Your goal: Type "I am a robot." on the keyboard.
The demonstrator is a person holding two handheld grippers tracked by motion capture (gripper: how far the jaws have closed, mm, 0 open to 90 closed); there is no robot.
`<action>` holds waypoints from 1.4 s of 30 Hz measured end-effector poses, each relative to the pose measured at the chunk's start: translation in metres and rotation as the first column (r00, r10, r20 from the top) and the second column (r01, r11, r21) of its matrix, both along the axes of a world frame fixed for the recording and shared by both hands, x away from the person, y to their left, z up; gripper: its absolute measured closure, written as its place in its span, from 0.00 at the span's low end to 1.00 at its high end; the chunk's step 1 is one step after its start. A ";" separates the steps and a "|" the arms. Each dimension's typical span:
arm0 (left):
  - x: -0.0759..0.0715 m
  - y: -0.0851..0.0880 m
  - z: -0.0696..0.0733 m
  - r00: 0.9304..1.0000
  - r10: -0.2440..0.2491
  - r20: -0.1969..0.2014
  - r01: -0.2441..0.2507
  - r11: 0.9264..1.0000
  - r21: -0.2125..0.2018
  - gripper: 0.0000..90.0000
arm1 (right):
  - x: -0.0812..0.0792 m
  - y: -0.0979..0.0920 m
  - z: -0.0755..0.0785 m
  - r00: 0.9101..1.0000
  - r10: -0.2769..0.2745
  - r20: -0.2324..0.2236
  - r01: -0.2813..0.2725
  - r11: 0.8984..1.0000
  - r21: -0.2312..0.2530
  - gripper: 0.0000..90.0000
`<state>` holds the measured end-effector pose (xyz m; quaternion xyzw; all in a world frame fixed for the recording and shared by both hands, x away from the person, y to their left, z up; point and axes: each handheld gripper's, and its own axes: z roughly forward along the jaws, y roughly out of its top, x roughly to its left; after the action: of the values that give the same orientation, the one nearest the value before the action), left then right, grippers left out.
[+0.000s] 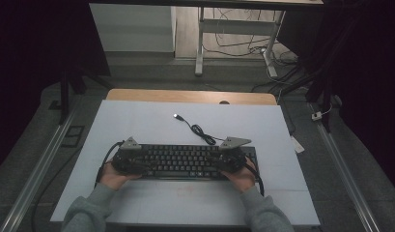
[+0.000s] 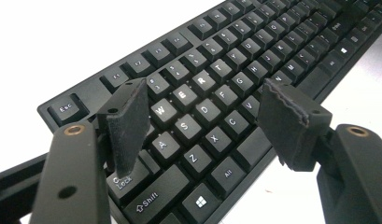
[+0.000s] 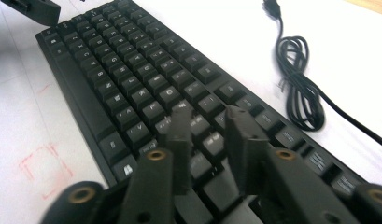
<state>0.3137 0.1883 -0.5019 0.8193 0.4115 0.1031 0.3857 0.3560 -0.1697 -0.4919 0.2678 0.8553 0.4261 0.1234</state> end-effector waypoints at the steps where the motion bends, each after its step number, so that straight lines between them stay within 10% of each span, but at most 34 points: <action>1: 0.000 0.000 0.000 1.000 0.001 0.001 -0.001 1.000 -0.001 0.38 | -0.001 -0.002 0.000 1.000 -0.002 -0.002 0.002 1.000 0.006 0.74; 42: 0.017 -0.022 0.001 0.998 -0.006 0.055 0.007 1.000 -0.028 0.52 | -0.008 -0.023 -0.003 1.000 -0.025 0.000 0.025 1.000 0.006 0.65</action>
<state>0.3305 0.1663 -0.5011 0.8119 0.3995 0.1184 0.4088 0.3475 -0.1931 -0.4949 0.2787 0.8506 0.4271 0.1281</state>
